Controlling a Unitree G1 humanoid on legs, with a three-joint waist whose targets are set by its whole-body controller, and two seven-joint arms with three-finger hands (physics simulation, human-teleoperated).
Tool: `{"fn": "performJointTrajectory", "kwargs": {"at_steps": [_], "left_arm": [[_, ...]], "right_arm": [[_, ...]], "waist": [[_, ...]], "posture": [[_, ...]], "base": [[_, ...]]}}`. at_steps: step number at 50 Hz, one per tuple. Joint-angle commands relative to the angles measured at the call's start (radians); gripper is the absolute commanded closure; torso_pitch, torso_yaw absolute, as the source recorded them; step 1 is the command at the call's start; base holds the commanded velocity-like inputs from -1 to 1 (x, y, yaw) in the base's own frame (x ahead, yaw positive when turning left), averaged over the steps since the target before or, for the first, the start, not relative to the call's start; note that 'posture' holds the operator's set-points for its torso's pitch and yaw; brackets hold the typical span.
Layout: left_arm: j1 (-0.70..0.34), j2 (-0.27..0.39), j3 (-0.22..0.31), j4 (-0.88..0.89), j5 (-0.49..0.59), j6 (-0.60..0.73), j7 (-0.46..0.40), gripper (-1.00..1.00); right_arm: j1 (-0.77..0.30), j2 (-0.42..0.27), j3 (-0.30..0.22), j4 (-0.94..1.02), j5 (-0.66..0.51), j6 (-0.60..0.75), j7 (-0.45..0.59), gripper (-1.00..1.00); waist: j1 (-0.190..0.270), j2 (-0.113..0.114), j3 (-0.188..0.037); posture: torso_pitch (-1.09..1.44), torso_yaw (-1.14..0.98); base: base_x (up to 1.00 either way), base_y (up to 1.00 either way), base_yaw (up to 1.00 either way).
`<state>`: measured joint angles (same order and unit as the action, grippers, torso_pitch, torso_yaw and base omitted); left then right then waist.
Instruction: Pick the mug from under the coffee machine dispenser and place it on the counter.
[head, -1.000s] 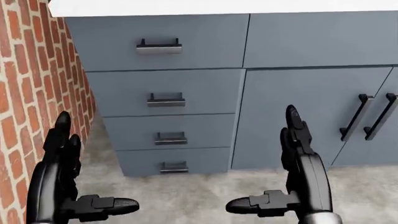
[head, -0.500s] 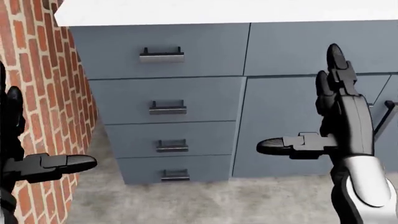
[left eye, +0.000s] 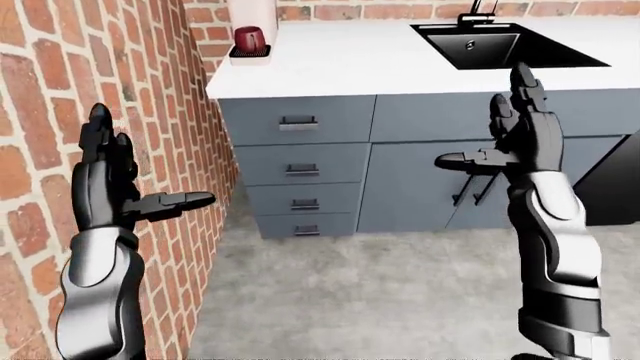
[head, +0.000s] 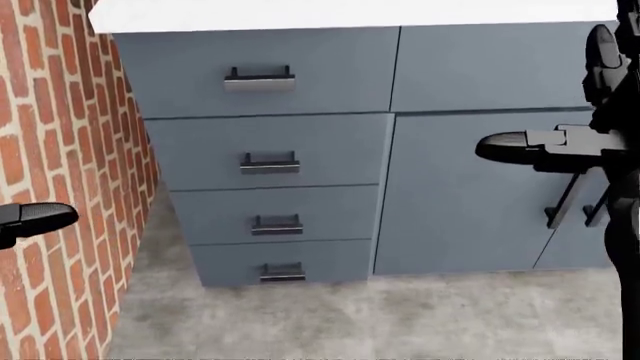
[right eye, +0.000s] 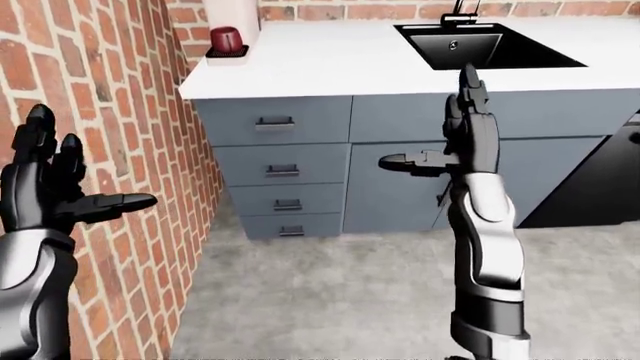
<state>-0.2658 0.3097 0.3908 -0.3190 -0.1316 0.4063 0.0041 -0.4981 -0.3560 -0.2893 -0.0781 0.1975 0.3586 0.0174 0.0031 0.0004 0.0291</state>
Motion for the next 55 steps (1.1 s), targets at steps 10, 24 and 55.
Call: {"fn": "performJointTrajectory", "kwargs": {"at_steps": [10,24,55], "left_arm": [[-0.040,0.062,0.048,-0.036,-0.039,-0.014,0.007,-1.00],[-0.073,0.107,0.088,-0.051,-0.103,0.055,0.103,-1.00],[-0.084,0.132,0.094,-0.063,-0.131,0.078,0.110,-1.00]], "right_arm": [[-0.069,-0.060,-0.014,0.004,-0.015,-0.033,-0.006,-1.00],[-0.093,-0.085,-0.025,-0.003,-0.005,-0.009,-0.002,-1.00],[-0.099,-0.093,-0.028,-0.009,0.000,-0.009,0.003,-1.00]], "waist": [[0.000,0.000,-0.020],[-0.001,0.004,-0.019],[0.007,0.015,-0.012]], "posture": [[0.00,0.00],[0.00,0.00],[0.00,0.00]], "base": [[0.00,0.00,0.00],[0.00,0.00,0.00],[0.12,0.00,0.00]]}}
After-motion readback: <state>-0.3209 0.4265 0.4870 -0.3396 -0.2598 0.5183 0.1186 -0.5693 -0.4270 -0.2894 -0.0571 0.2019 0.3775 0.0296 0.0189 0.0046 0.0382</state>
